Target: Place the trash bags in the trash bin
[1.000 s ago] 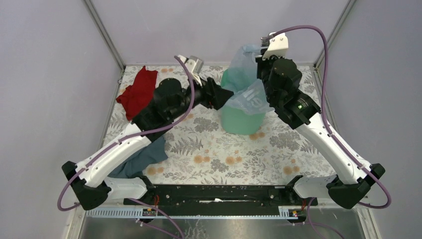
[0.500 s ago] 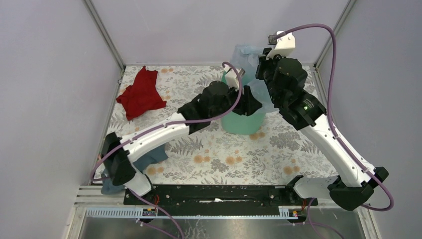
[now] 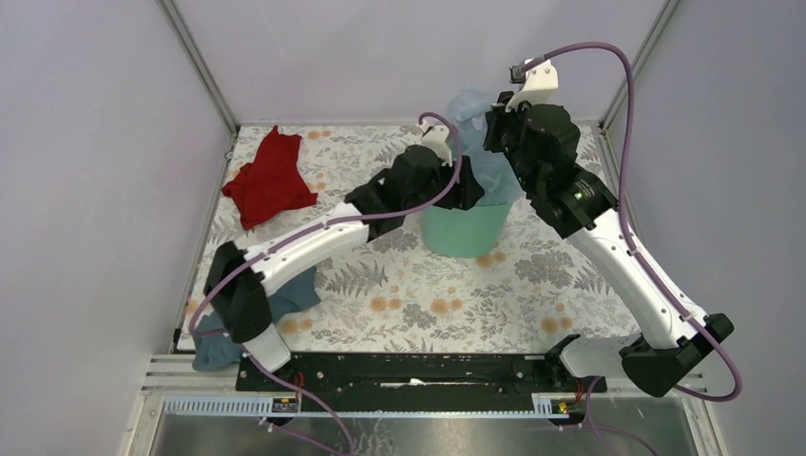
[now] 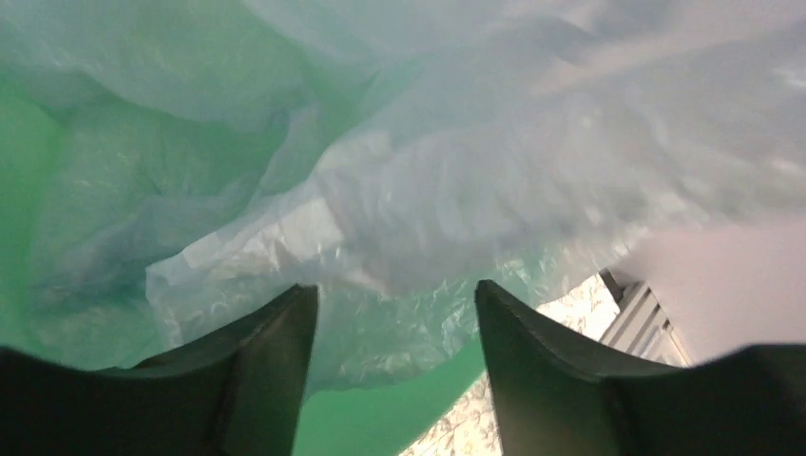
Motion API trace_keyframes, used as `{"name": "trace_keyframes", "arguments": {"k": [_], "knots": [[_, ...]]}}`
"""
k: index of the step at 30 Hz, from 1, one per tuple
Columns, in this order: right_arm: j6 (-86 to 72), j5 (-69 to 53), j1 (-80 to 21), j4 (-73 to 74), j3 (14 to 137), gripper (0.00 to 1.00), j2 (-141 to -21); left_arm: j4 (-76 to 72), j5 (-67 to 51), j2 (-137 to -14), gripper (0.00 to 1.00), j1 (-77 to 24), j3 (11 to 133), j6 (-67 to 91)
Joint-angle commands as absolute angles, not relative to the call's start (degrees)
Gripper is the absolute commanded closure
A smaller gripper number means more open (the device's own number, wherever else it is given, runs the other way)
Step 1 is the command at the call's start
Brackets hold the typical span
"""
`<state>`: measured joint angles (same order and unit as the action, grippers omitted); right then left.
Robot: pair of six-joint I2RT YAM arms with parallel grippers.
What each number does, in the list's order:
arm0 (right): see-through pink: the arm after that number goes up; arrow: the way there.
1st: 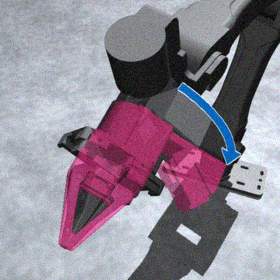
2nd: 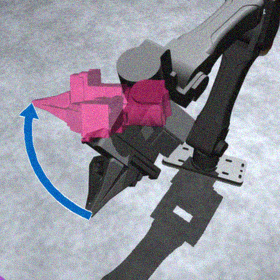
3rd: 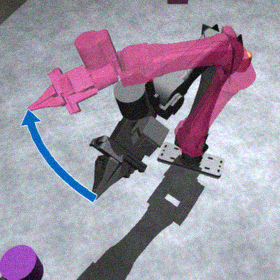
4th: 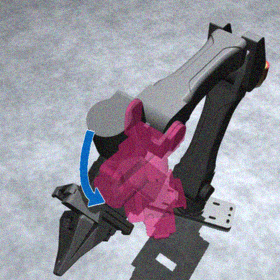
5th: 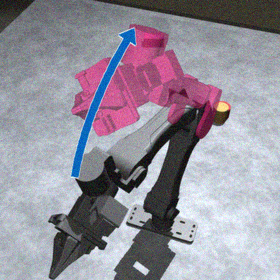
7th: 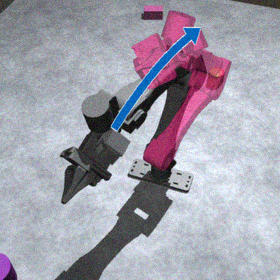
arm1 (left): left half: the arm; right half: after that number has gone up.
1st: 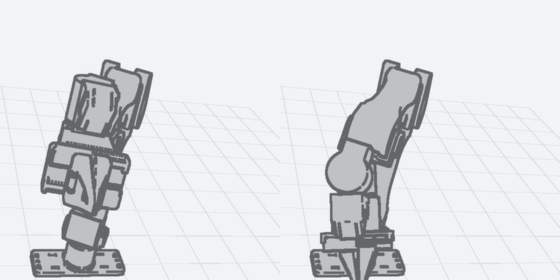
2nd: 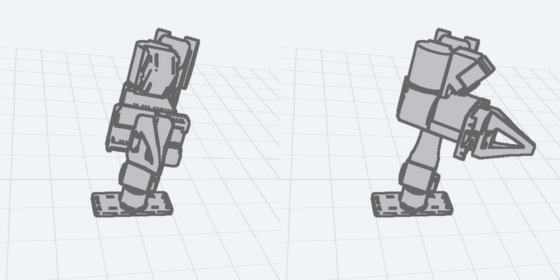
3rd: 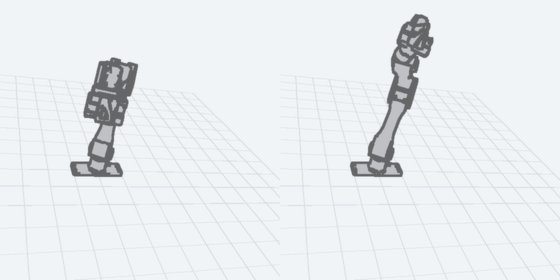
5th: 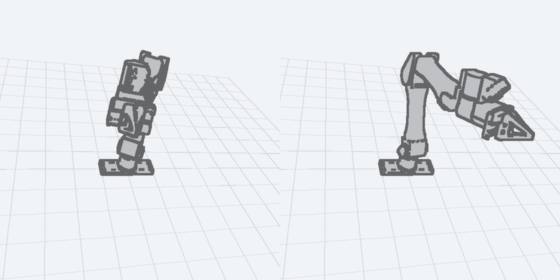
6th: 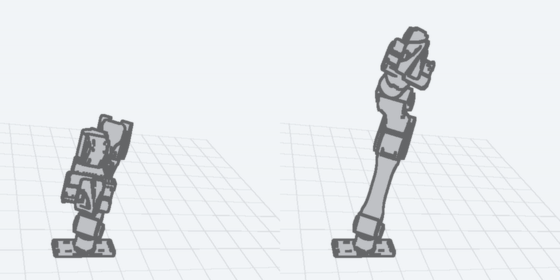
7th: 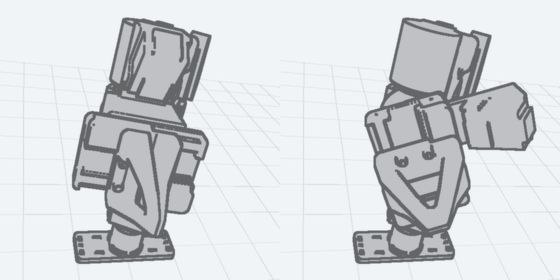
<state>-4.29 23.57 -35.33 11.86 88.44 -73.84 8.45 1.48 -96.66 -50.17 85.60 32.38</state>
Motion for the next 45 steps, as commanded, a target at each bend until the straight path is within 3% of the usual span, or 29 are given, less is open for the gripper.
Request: {"name": "trace_keyframes", "arguments": {"k": [1, 3, 8, 12, 17, 23, 26, 30, 36, 38, 42, 45], "knots": [[-5.0, 18.69, -32.88, 13.38, 90.49, 1.0, -72.22, 7.42, -0.26, -83.62, 0.3, -50.31, 83.12, 27.95], [-4.31, 16.98, -32.37, 13.32, 89.06, 1.0, -70.73, 9.76, 4.05, -79.49, 0.2, -49.6, 82.17, 26.55], [-4.05, 12.97, -32.18, 12.49, 85.57, 1.0, -66.71, 11.11, 6.91, -74.62, 0.15, -41.57, 81.05, 28.27], [-4.52, 7.62, -32.17, 12.46, 84.42, 1.0, -63.34, 7.23, 1.73, -77.21, 0.1, -33.39, 82.39, 33.82], [-2.6, 4.52, -32.17, 10.01, 79.19, 1.0, -57.93, 4.22, -5.78, -85.61, 0.09, -30.76, 90.78, 39.03], [-2.34, 5.48, -32.17, 10.35, 77.8, 1.0, -58.01, 1.28, -14.56, -94.94, 0.24, -33.24, 98.45, 42.44], [-3.53, 4.53, -32.17, 9.03, 77.73, 1.0, -58.83, 1.02, -13.23, -96.94, 0.26, -36.61, 96.74, 40.8], [-4.97, 5.45, -32.18, 8.11, 78.84, 1.0, -61.61, 0.69, -12.4, -97.83, 0.4, -39.13, 91.58, 40.34], [-8.51, 9.84, -31.94, 7.9, 81.6, 1.0, -68.39, 5.34, -9.47, -93.7, 0.43, -38.91, 85.71, 35.27], [-10.13, 9.42, -31.93, 8.47, 82.16, 1.0, -69.86, 9.87, -11.16, -91.89, 0.38, -36.77, 88.48, 32.94], [-12.38, 9.46, -31.92, 7.34, 80.74, 1.0, -70.16, 18.66, -8.27, -86.95, 0.12, -34.82, 94.43, 27.28], [-12.96, 8.82, -31.91, 7.33, 79.88, 1.0, -70.11, 21.19, -7.37, -83.13, 0.03, -34.8, 93.55, 25.72]]}}
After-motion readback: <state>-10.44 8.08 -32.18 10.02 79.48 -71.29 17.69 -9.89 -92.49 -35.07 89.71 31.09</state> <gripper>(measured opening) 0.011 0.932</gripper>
